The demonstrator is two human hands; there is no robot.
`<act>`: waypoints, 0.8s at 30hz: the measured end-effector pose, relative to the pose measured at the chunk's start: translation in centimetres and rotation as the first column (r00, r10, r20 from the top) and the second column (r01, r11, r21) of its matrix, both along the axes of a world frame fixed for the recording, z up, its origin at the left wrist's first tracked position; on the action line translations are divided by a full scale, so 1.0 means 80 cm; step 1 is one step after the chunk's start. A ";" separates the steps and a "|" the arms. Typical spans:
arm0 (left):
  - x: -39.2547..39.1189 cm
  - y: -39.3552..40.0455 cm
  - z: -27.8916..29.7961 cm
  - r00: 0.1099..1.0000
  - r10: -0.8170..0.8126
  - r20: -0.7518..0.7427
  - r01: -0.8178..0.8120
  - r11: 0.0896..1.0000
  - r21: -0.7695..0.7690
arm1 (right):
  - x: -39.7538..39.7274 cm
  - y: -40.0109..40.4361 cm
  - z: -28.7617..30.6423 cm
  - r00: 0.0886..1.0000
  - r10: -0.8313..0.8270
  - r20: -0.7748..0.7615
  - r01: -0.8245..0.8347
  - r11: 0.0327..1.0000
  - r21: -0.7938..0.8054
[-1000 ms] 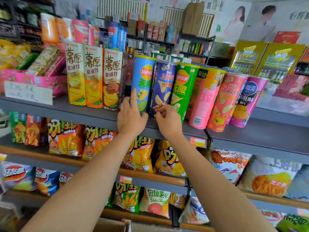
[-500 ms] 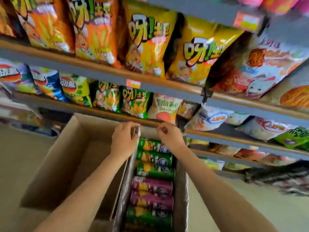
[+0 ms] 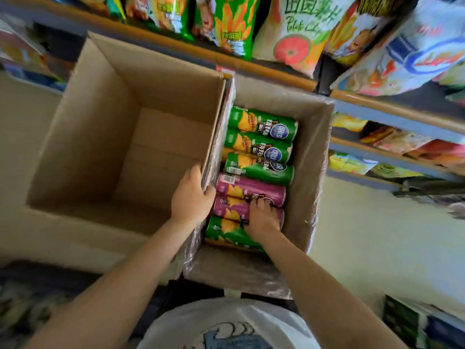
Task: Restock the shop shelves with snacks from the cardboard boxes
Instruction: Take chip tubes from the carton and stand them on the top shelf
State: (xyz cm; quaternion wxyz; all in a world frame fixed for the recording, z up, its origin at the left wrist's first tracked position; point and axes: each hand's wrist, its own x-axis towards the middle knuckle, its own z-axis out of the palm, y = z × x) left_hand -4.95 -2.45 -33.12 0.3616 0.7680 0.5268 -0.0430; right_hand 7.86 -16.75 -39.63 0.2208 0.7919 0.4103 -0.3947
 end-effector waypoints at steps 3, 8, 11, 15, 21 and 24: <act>-0.001 -0.003 -0.002 1.000 -0.004 0.017 0.003 1.000 0.021 | -0.010 -0.004 -0.010 0.994 0.086 0.073 -0.086 0.996 -0.010; -0.003 -0.002 -0.004 1.000 0.001 -0.001 -0.001 0.999 0.049 | 0.009 0.001 -0.012 0.983 0.176 0.057 -0.174 0.984 -0.026; -0.001 -0.005 -0.009 1.000 0.000 0.005 0.000 0.998 0.057 | 0.018 -0.006 -0.010 0.994 0.110 0.004 -0.110 0.994 0.014; -0.006 -0.010 -0.004 0.988 -0.143 0.052 0.113 0.917 0.382 | 0.014 -0.008 0.016 0.998 0.008 -0.062 -0.002 0.995 0.102; 0.009 -0.059 -0.014 0.526 -0.844 -0.104 0.843 0.502 0.192 | 0.045 0.004 0.101 0.859 -0.247 -0.448 0.294 0.955 0.036; 0.019 -0.067 -0.010 0.651 -0.759 0.024 0.742 0.642 0.193 | 0.075 0.012 0.151 0.821 -0.266 -0.505 0.323 0.946 0.025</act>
